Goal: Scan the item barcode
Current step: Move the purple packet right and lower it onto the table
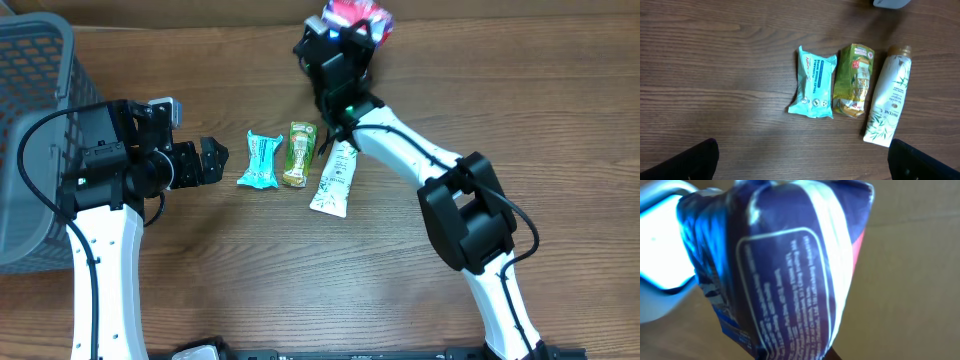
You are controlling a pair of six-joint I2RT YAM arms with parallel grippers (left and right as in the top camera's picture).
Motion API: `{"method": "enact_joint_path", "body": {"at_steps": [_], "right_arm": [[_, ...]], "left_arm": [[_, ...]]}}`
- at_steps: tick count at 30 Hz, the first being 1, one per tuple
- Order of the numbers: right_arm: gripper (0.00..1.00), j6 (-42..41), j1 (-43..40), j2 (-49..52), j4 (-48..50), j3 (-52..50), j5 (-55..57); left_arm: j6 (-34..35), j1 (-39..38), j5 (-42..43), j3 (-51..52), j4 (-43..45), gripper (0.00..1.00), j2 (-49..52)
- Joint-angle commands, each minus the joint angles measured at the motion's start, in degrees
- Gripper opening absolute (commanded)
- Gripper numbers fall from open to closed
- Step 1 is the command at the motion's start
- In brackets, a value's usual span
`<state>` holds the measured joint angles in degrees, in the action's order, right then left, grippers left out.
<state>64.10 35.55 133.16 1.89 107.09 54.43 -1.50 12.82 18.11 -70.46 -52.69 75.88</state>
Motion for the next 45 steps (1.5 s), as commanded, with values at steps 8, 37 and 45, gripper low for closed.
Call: {"method": "enact_joint_path", "body": {"at_steps": [8,37,45], "right_arm": [[0.04,-53.05,5.14,-29.49,-37.18,0.9,-8.72],[0.04,-106.81,-54.03,-37.9,-44.61,-40.48,-72.52],[0.05,-104.28,-58.88,-37.9,-43.12,-47.04,-70.14]], "left_arm": [[-0.7,-0.09,0.83,-0.79,0.04,1.0,-0.5],[-0.7,-0.09,0.83,-0.79,0.04,1.0,-0.5],[-0.68,-0.09,0.83,-0.79,0.04,1.0,-0.5]]}}
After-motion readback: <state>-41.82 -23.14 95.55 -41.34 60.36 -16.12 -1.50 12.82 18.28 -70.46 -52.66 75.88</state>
